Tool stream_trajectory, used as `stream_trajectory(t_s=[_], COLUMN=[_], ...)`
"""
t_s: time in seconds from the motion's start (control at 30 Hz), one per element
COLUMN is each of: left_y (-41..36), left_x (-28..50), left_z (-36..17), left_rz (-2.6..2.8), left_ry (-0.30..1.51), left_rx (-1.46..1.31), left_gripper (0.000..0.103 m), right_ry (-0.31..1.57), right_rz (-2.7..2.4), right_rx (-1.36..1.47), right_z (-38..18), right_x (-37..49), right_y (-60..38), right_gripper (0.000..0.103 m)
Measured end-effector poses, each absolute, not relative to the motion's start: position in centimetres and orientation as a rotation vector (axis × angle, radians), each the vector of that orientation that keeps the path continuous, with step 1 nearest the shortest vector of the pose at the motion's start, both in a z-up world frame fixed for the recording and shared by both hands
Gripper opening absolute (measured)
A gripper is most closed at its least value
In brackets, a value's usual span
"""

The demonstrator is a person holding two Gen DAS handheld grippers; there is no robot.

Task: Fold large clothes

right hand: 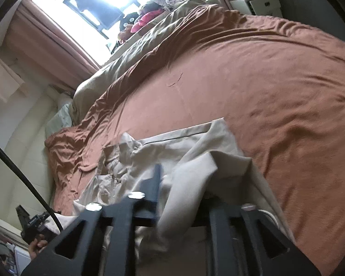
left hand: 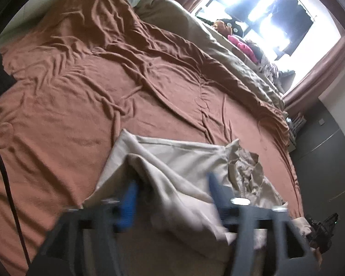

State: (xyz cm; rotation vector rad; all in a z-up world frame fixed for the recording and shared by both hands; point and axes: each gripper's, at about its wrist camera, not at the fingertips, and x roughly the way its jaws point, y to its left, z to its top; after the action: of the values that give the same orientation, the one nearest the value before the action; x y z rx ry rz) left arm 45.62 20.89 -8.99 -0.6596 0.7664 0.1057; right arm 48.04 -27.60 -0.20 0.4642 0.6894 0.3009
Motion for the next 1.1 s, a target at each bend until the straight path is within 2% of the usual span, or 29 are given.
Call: stream_trajectory(t_s=[0.03,0.07,0.23,0.37,0.47,0.63,0.7,0.83,0.9,1.0,1.03,1.1], left_y=[20.9,20.9,19.6,16.1,13.4,9.9,8.8,7.5,6.7,6.0,5.9,5.3], left_x=[45.7,45.8,46.4,48.5,50.1,51.9,52.5,53.7,53.9,54.0,54.1,54.2], left_z=[-8.9,-8.7,-8.5,-10.1,-11.8,-14.0,-14.8,-16.5,-16.9,-17.2,-17.1,-16.8], left_rz=[0.111,0.116,0.11,0.056,0.007,-0.046,-0.044,-0.039,-0.036,-0.043,-0.052,-0.048], left_ry=[0.755,0.742,0.753,0.897,0.987,1.069,1.099,1.156,1.166,1.157,1.152,1.139], left_rx=[-0.655,-0.646,-0.576,-0.412,-0.316,-0.187,-0.137,-0.091,-0.052,-0.035,-0.035,-0.009], left_gripper=[0.085,0.091,0.093,0.093,0.088,0.088,0.085,0.059,0.052,0.023,0.001,0.001], right_ry=[0.67,0.65,0.648,0.676,0.73,0.823,0.852,0.917,0.945,1.0,1.005,0.974], right_rz=[0.3,0.296,0.3,0.312,0.337,0.381,0.378,0.369,0.364,0.346,0.336,0.317], right_rx=[0.469,0.475,0.416,0.285,0.191,0.052,-0.009,-0.097,-0.126,-0.193,-0.203,-0.208], right_z=[0.2,0.6,1.8,2.3,2.3,1.9,1.5,-0.3,-1.7,-3.8,-4.1,-4.3], right_x=[48.3,48.3,48.5,48.2,49.0,50.4,51.1,53.1,53.7,54.9,55.2,55.8], right_y=[-27.6,-27.5,-26.0,-22.5,-19.5,-14.6,-12.5,-9.7,-8.8,-7.6,-7.3,-7.0], right_gripper=[0.066,0.076,0.076,0.076,0.076,0.076,0.076,0.076,0.075,0.05,0.04,0.022])
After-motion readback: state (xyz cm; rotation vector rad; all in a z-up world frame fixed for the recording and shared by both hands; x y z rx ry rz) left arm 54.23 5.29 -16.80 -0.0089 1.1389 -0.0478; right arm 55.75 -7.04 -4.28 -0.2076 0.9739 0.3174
